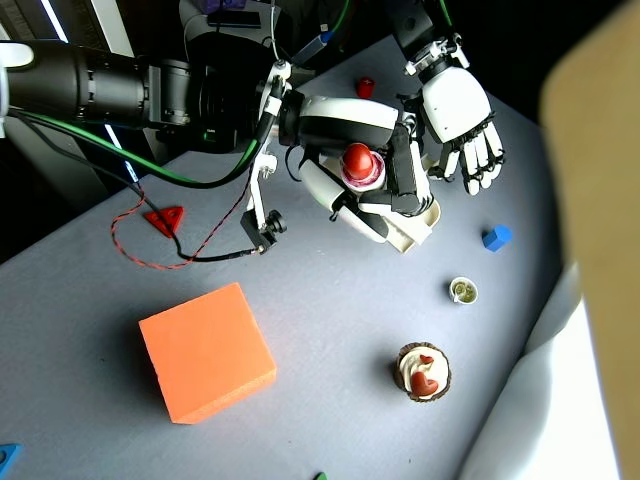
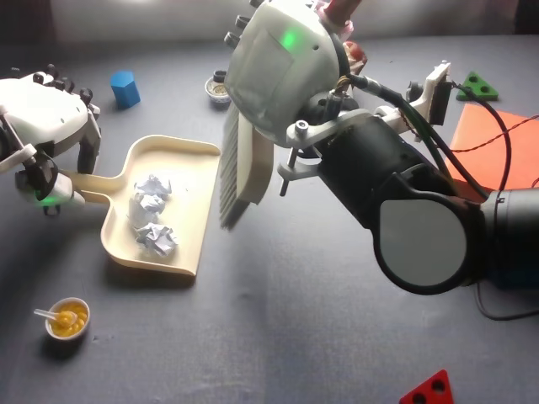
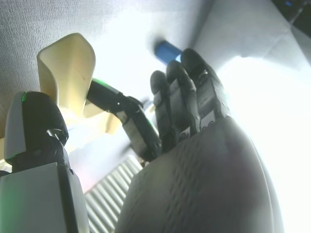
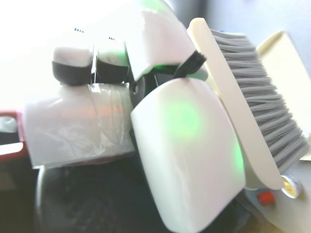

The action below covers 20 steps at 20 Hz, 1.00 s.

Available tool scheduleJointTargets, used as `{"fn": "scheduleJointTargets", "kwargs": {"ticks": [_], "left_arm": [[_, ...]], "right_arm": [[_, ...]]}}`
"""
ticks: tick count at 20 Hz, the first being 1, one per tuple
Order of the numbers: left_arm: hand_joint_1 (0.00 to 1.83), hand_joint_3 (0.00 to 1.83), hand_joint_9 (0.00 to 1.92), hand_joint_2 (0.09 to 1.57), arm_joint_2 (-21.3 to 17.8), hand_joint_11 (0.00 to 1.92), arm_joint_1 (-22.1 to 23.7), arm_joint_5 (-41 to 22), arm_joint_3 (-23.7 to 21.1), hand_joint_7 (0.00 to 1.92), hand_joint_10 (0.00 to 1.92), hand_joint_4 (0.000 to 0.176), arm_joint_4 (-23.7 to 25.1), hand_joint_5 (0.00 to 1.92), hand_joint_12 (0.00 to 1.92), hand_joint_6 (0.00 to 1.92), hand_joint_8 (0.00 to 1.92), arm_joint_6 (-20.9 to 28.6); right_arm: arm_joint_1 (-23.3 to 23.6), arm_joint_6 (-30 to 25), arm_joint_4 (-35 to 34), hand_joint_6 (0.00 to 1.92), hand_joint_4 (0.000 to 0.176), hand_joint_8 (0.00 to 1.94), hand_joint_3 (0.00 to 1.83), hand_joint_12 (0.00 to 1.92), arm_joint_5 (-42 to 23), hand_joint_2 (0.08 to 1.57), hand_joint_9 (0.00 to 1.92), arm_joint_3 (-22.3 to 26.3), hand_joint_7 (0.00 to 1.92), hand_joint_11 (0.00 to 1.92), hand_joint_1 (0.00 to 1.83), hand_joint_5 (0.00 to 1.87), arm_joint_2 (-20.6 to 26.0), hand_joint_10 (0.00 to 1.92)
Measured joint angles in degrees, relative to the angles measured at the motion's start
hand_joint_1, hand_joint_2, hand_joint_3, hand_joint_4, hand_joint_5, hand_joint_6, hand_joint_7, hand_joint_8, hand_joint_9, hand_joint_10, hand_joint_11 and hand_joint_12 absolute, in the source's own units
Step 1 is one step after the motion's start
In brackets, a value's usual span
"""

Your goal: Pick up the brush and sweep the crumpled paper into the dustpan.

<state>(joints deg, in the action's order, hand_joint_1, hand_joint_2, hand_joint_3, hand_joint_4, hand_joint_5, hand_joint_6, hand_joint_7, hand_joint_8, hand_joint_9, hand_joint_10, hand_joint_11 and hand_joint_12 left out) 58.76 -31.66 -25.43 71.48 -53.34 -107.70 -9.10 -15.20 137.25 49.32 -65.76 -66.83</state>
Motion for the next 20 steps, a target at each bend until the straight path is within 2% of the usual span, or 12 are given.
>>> {"fn": "scheduleJointTargets", "kwargs": {"ticks": [4,8,9,10,12,13,14,16,17,18,19,20], "left_arm": [[0.8,0.0,0.22,1.02,0.0,0.0,0.0,-0.1,0.0,0.28,0.0,0.039,0.2,0.41,0.46,0.0,0.0,0.0],[0.72,0.0,0.23,1.01,0.0,0.01,0.0,-0.2,0.0,0.27,0.0,0.067,0.3,0.33,0.45,0.0,0.01,0.0],[0.72,0.0,0.22,1.02,0.0,0.0,0.1,-0.2,0.0,0.26,0.0,0.065,0.4,0.33,0.45,0.0,0.0,0.0],[0.75,0.0,0.23,1.01,-0.1,0.02,0.2,0.0,0.0,0.27,0.01,0.06,0.7,0.36,0.45,0.01,0.0,0.0],[0.74,0.0,0.23,1.01,-0.3,0.03,0.8,0.2,0.0,0.27,0.0,0.062,1.3,0.36,0.45,0.01,0.0,0.0],[0.76,0.0,0.24,1.0,-0.4,0.03,1.0,0.1,0.0,0.28,0.01,0.063,1.5,0.37,0.45,0.01,0.01,0.0],[0.77,0.0,0.24,0.99,-0.4,0.03,1.6,0.1,0.1,0.28,0.0,0.063,1.6,0.38,0.44,0.0,0.0,0.0],[0.77,0.0,0.24,0.99,-0.7,0.03,2.7,0.6,0.1,0.28,0.0,0.063,2.2,0.38,0.44,0.0,0.0,0.0],[0.78,0.0,0.25,0.98,-0.8,0.05,3.8,1.3,0.4,0.29,0.0,0.05,3.1,0.4,0.45,0.01,0.0,0.0],[0.76,0.0,0.22,1.0,-0.9,0.02,4.5,1.8,0.6,0.26,0.0,0.049,3.7,0.38,0.44,0.0,0.0,0.0],[0.75,0.0,0.23,0.99,-1.1,0.03,5.5,2.3,0.7,0.27,0.01,0.05,4.5,0.39,0.44,0.01,0.0,0.0],[0.74,0.0,0.25,0.99,-1.2,0.06,6.8,3.2,0.7,0.28,0.01,0.053,5.1,0.39,0.45,0.0,0.01,0.0]], "right_arm": [[0.0,0.0,0.0,1.92,0.176,1.94,0.0,1.92,-1.3,1.18,1.12,-0.1,1.02,1.21,1.58,1.03,1.9,1.92],[-0.1,-0.5,0.0,1.92,0.167,1.94,0.0,1.92,-1.3,1.14,1.12,-0.2,1.0,1.21,1.46,0.94,3.5,1.92],[-0.3,-1.0,0.0,1.49,0.0,1.94,0.0,1.92,-1.4,1.1,1.12,-0.2,1.01,1.2,1.35,0.87,3.6,1.92],[-0.8,-2.2,0.3,0.63,0.0,1.94,0.0,1.92,-1.6,1.02,1.09,-0.2,1.03,1.15,1.2,1.19,3.7,1.92],[-1.8,-5.4,0.4,0.4,0.0,1.94,0.0,1.92,-2.9,0.9,1.03,-0.3,0.98,1.08,1.14,1.15,4.1,1.92],[-2.3,-7.8,0.4,1.51,0.002,1.94,0.01,1.92,-4.3,0.81,0.84,-0.3,0.79,0.91,1.07,0.76,4.7,1.92],[-2.8,-10.6,0.5,1.84,0.013,1.94,0.01,1.92,-7.2,0.79,0.79,0.1,0.73,0.86,1.06,0.62,6.6,1.92],[-3.0,-11.9,-0.4,1.84,0.013,1.94,0.01,1.92,-9.6,0.79,0.79,1.1,0.73,0.86,1.06,0.62,9.4,1.92],[-3.0,-11.8,-2.5,1.9,0.051,1.94,0.0,1.92,-10.7,0.73,0.45,2.6,0.39,0.48,1.01,0.5,10.7,1.92],[-2.8,-11.8,-4.7,0.94,0.034,1.28,0.0,1.67,-11.6,0.72,0.15,3.6,0.18,0.1,0.86,0.23,11.1,1.46],[-2.5,-11.9,-8.1,0.33,0.02,0.59,0.0,1.45,-13.3,0.71,0.19,4.5,0.28,0.02,0.8,0.23,11.3,0.88],[-1.8,-12.0,-10.4,0.02,0.005,0.05,0.0,0.71,-16.3,0.65,0.13,5.5,0.23,0.0,0.71,0.18,11.5,0.14]]}}
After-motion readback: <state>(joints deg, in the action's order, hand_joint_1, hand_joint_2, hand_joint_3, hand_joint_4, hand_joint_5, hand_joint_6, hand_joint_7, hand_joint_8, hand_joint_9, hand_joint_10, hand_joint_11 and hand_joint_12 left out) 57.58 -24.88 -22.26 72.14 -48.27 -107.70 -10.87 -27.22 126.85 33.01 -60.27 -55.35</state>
